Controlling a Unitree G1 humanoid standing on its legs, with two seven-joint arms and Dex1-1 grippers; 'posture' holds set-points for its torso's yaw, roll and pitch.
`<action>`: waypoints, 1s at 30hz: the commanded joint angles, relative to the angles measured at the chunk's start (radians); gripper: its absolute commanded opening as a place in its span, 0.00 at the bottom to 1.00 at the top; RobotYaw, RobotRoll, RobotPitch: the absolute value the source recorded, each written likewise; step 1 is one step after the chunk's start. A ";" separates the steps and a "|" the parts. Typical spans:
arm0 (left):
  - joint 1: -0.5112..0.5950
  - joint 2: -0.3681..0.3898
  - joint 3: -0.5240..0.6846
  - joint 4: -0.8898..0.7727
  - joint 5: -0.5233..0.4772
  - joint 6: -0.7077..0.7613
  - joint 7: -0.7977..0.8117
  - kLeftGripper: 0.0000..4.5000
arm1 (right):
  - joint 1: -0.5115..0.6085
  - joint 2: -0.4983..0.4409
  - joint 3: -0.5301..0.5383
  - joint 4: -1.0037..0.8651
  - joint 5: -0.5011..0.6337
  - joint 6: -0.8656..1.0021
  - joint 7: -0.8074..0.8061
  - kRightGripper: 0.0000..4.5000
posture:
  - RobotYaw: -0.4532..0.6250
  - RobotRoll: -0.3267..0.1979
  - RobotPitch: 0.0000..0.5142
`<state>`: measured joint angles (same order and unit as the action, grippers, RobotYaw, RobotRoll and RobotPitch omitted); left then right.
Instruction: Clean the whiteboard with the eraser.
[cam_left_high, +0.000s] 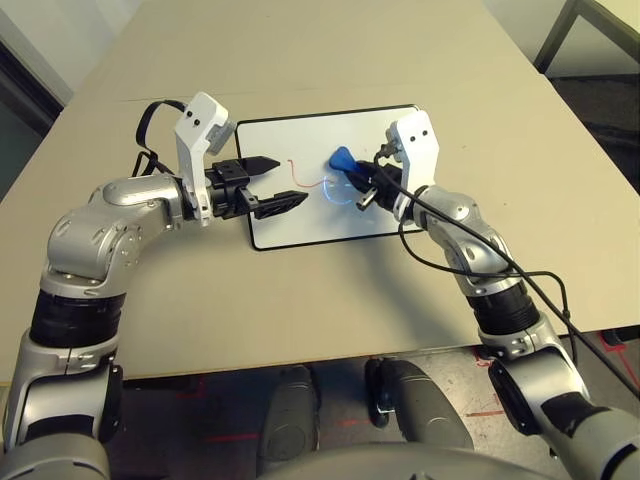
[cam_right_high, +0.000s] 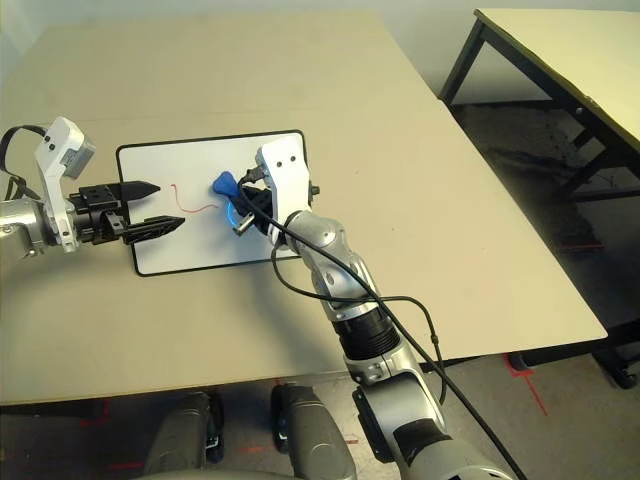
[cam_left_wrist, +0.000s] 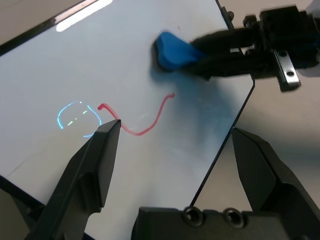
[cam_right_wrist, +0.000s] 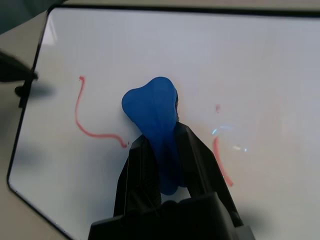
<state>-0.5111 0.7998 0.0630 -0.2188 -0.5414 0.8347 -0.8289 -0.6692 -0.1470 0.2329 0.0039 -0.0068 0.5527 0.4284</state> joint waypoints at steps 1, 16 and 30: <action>0.013 0.003 -0.005 -0.007 0.003 0.008 -0.001 1.00 | -0.030 0.004 -0.052 0.050 -0.004 -0.027 -0.049 0.14 | 0.36 0.62 0.33; 0.017 0.002 -0.006 -0.007 0.001 0.009 -0.004 1.00 | 0.103 -0.010 0.040 0.032 0.005 0.061 0.033 0.14 | 0.36 0.62 0.34; 0.009 -0.001 -0.016 -0.002 0.004 0.007 -0.007 1.00 | 0.031 -0.031 -0.094 0.138 -0.023 -0.057 -0.116 0.14 | 0.35 0.62 0.34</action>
<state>-0.5040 0.7998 0.0626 -0.2189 -0.5418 0.8347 -0.8309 -0.6529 -0.1716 0.1577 0.0858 -0.0104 0.4755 0.3434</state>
